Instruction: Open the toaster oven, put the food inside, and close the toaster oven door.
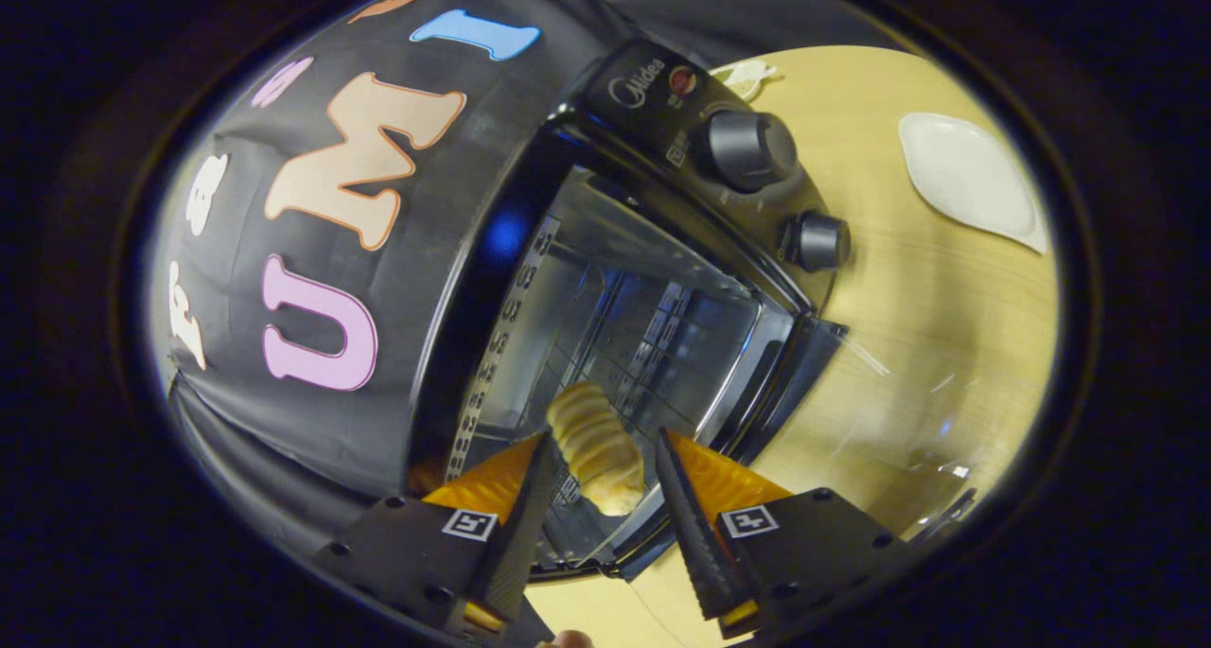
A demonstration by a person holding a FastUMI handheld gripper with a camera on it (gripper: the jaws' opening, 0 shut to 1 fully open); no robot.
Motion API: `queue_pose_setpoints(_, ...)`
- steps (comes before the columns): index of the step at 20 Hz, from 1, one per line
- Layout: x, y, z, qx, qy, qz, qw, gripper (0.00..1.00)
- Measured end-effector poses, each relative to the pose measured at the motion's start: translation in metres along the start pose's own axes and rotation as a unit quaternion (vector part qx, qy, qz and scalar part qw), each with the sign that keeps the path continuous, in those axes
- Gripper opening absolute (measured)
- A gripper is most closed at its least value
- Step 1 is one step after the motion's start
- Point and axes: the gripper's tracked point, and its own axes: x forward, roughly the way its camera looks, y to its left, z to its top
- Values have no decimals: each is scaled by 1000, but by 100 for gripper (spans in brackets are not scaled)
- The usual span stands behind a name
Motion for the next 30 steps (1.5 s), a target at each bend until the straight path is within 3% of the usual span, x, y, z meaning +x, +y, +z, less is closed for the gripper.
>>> queue_pose_setpoints(2, -3, -1, 0, -6, 0, 3, 1000, 76)
queue_pose_setpoints(5, -7, -30, -9, -44, 7, -39, 998, 85)
queue_pose_setpoints(9, -34, -36, -10, -95, 7, -27, 995, 100)
queue_pose_setpoints(13, -63, -53, -24, -171, 31, -36, 984, 100)
queue_pose_setpoints(20, -110, -91, -68, -310, 88, -58, 945, 100)
queue_pose_setpoints(24, -129, -97, -90, -373, 111, -49, 920, 99)
queue_pose_setpoints(27, -139, -111, -101, -423, 123, -62, 896, 100)
queue_pose_setpoints(30, -150, -129, -99, -476, 131, -100, 864, 100)
